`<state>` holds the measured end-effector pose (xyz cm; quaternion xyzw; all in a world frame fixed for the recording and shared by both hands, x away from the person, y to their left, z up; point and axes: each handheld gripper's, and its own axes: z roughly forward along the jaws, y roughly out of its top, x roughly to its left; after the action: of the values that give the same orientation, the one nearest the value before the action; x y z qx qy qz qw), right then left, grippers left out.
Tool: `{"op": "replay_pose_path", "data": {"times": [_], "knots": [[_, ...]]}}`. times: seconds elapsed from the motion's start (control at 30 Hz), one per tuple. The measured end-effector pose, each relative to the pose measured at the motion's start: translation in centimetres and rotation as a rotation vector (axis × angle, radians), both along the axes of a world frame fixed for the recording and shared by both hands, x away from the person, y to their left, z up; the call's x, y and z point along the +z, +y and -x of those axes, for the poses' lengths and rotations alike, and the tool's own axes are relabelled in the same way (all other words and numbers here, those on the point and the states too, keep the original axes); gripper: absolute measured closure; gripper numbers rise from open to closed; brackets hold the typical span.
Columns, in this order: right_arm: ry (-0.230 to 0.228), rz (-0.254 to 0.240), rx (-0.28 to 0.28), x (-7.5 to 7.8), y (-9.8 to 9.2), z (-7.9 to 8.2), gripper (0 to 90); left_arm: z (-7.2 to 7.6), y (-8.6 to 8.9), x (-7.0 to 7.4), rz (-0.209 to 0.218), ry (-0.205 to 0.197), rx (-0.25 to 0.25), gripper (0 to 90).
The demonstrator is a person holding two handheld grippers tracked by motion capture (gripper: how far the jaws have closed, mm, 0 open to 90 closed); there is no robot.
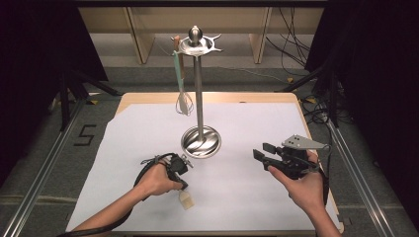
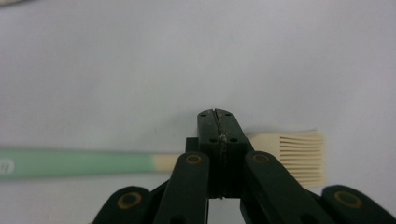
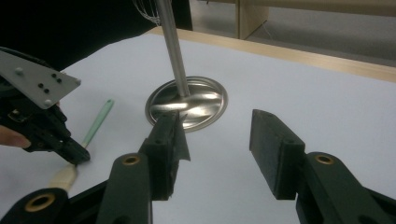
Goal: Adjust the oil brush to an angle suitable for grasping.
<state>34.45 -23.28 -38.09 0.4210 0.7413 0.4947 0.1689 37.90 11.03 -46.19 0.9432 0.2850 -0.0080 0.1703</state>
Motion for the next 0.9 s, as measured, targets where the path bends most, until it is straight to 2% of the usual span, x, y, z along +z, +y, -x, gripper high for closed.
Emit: {"op": "replay_pose_path", "data": {"times": [0.07, 0.17, 0.2, 0.33, 0.37, 0.4, 0.43, 0.5, 0.53, 0.67, 0.7, 0.73, 0.9], "knots": [[0.013, -0.004, -0.004, 0.0, 0.1, 0.1, 53.9, 0.5, 0.5, -0.1, 0.006, 0.005, 0.017, 89.4], [-0.002, 0.003, 0.000, 0.0, 0.1, 0.0, 53.8, 1.0, 1.4, -0.1, -0.003, 0.013, 0.028, 89.4], [-0.025, 0.026, 0.011, 0.0, 0.0, -0.2, 53.8, 1.1, 1.7, -0.1, -0.007, 0.013, 0.028, 89.4], [-0.023, 0.019, 0.010, 0.0, 0.0, -0.1, 53.8, 1.3, 2.8, -0.1, -0.011, 0.023, 0.047, 89.3], [-0.015, 0.025, 0.010, 0.0, 0.0, -0.1, 53.8, 1.2, 3.1, 0.0, -0.027, 0.021, 0.032, 89.3], [0.012, -0.010, 0.002, 0.0, 0.2, 0.1, 53.8, 1.2, 3.3, 0.0, -0.033, 0.024, 0.032, 89.3], [0.014, -0.005, -0.001, 0.0, 0.2, 0.1, 53.8, 1.2, 3.5, 0.0, -0.042, 0.029, 0.031, 89.3], [0.003, 0.002, 0.000, -0.1, 0.2, 0.0, 53.8, 1.3, 3.8, 0.0, -0.051, 0.023, 0.039, 89.3], [0.015, -0.004, -0.002, 0.0, 0.2, 0.1, 53.7, 1.3, 3.9, 0.1, -0.057, 0.022, 0.040, 89.2], [0.014, -0.009, -0.002, 0.0, 0.2, 0.1, 53.6, 1.4, 4.5, 0.2, -0.080, 0.025, 0.049, 88.6], [0.000, -0.002, 0.000, -0.1, 0.1, 0.0, 53.6, 1.4, 4.7, 0.2, -0.085, 0.021, 0.053, 88.4], [0.008, 0.009, -0.005, 0.0, 0.1, 0.1, 53.6, 1.3, 4.9, 0.3, -0.095, 0.022, 0.048, 88.2], [0.016, -0.008, -0.003, 0.1, 0.1, 0.1, 53.6, 1.2, 5.6, 0.8, -0.077, 0.020, 0.096, 84.0]]}}
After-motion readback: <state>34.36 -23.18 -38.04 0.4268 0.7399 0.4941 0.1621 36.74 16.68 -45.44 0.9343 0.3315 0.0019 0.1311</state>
